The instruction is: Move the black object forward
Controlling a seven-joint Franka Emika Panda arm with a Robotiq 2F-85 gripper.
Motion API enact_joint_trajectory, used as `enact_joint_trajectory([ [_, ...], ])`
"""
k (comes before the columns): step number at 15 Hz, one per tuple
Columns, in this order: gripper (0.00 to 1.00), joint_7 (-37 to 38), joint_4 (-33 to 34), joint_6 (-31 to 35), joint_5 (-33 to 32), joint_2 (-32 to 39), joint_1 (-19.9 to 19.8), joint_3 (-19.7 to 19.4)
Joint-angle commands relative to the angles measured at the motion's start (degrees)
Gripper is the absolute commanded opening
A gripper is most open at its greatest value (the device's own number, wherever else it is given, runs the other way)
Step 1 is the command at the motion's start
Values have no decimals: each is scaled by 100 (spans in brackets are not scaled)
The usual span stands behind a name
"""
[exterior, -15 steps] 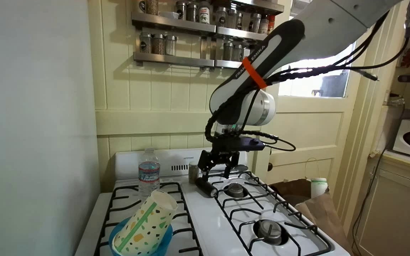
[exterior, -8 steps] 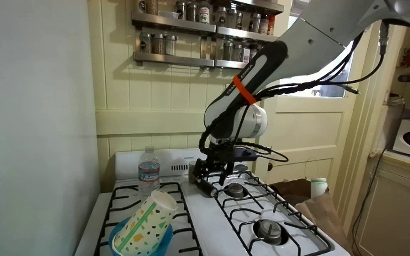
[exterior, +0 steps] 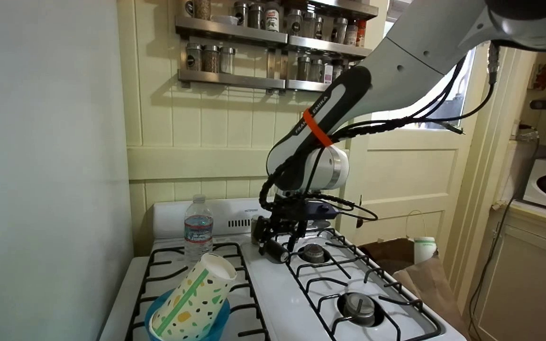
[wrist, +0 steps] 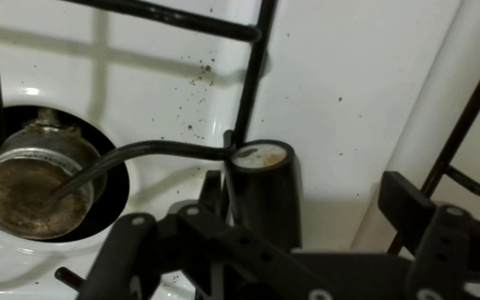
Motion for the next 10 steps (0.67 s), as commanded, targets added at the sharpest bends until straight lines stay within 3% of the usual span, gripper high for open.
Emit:
enact_joint_trajectory([
  [1,96,120,63,75,16,142,35,17],
  [6,87,106,73,81,77,170,24,77],
  [7,91,104,84,89,81,167,31,94],
  [10,89,130,108,48,74,180,41,120],
])
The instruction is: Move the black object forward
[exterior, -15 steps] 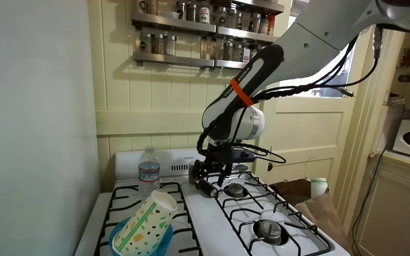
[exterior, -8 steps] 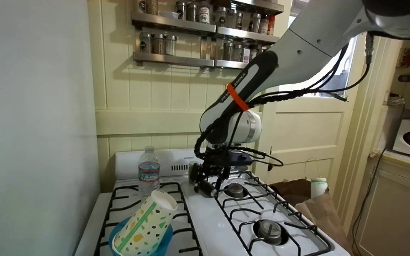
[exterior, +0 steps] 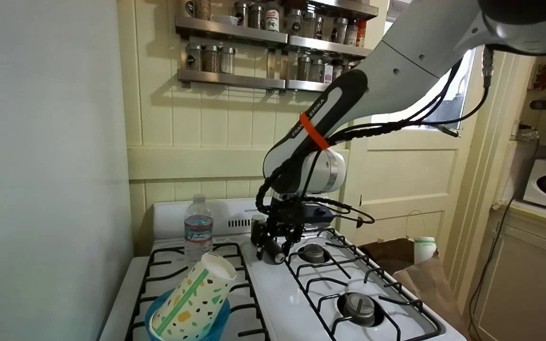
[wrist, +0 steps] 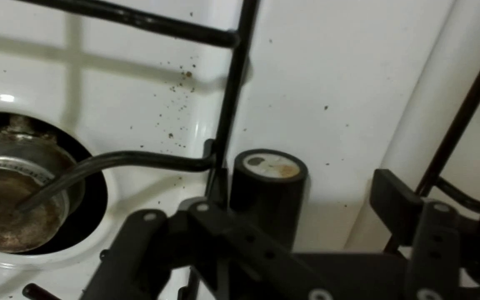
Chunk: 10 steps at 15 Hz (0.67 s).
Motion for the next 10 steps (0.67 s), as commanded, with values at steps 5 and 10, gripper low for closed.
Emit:
enact_joint_trajectory([
  [5,40,203,52,19,65,90,57,35],
  [10,2,354,3,-19,61,30,79,23],
])
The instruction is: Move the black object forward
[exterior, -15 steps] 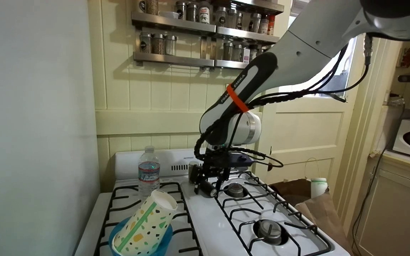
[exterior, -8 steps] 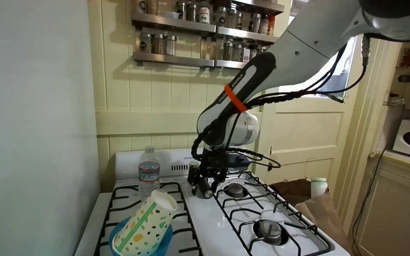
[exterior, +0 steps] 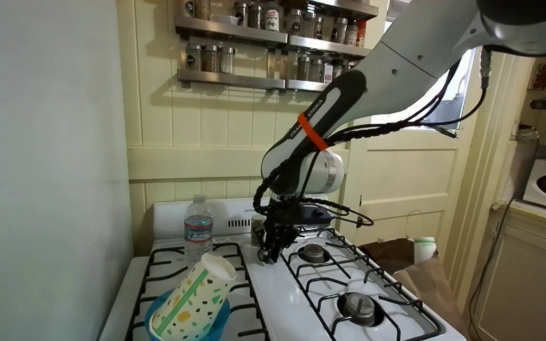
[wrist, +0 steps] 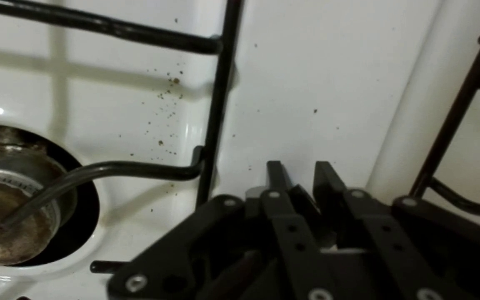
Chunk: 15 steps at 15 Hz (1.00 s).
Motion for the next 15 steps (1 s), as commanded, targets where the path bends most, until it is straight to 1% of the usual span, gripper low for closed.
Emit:
enact_joint_trajectory([
  [1,0,111,-14,-79,62,-30,63,-4],
  [2,36,25,-34,-204,82,-99,37,43],
  [3,32,71,-106,-239,127,-222,40,67],
  [4,33,84,-170,-294,231,-347,12,127],
  [5,39,249,-284,-315,283,-532,58,124],
  [6,47,399,-341,-314,303,-642,107,109],
  [7,54,697,-434,-309,274,-795,201,52],
  [8,63,972,-511,-318,215,-939,282,-4],
  [9,69,1431,-608,-302,40,-1084,425,-136],
  [10,78,1960,-690,-290,-168,-1201,565,-292],
  [12,92,2781,-796,-231,-569,-1334,752,-523],
  [13,99,3194,-827,-200,-772,-1361,957,-750],
  [15,100,4038,-812,-302,-1269,-1334,1208,-1079],
])
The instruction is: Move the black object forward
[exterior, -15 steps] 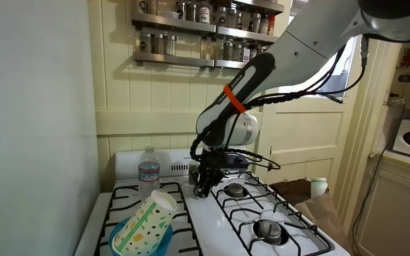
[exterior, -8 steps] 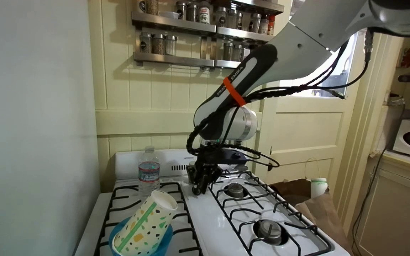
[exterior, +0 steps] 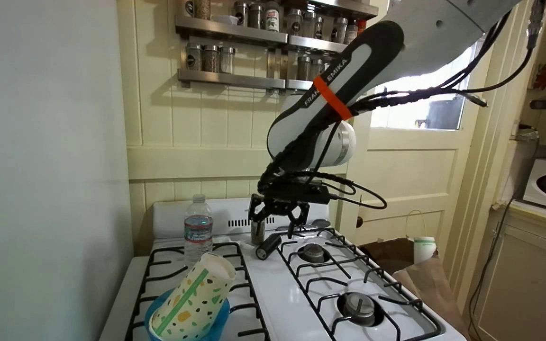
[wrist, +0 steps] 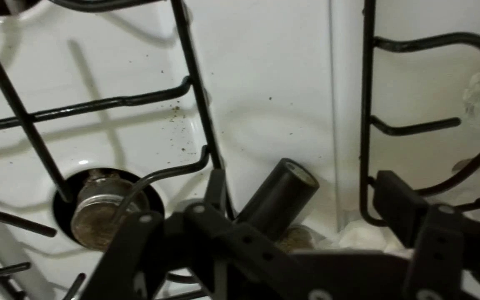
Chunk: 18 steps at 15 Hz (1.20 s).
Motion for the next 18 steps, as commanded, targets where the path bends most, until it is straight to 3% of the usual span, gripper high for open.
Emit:
enact_joint_trajectory([
  [1,100,1536,-132,-272,-815,-89,489,-566],
  [2,100,1233,-92,-585,-637,-98,244,-253],
  [3,100,1021,-51,-214,-580,-22,134,-216],
  [6,100,1087,-51,-443,-580,-22,134,-165],
  [8,100,2328,206,-608,-884,155,305,-349],
  [18,100,5742,1244,-961,-1002,1157,671,-448],
])
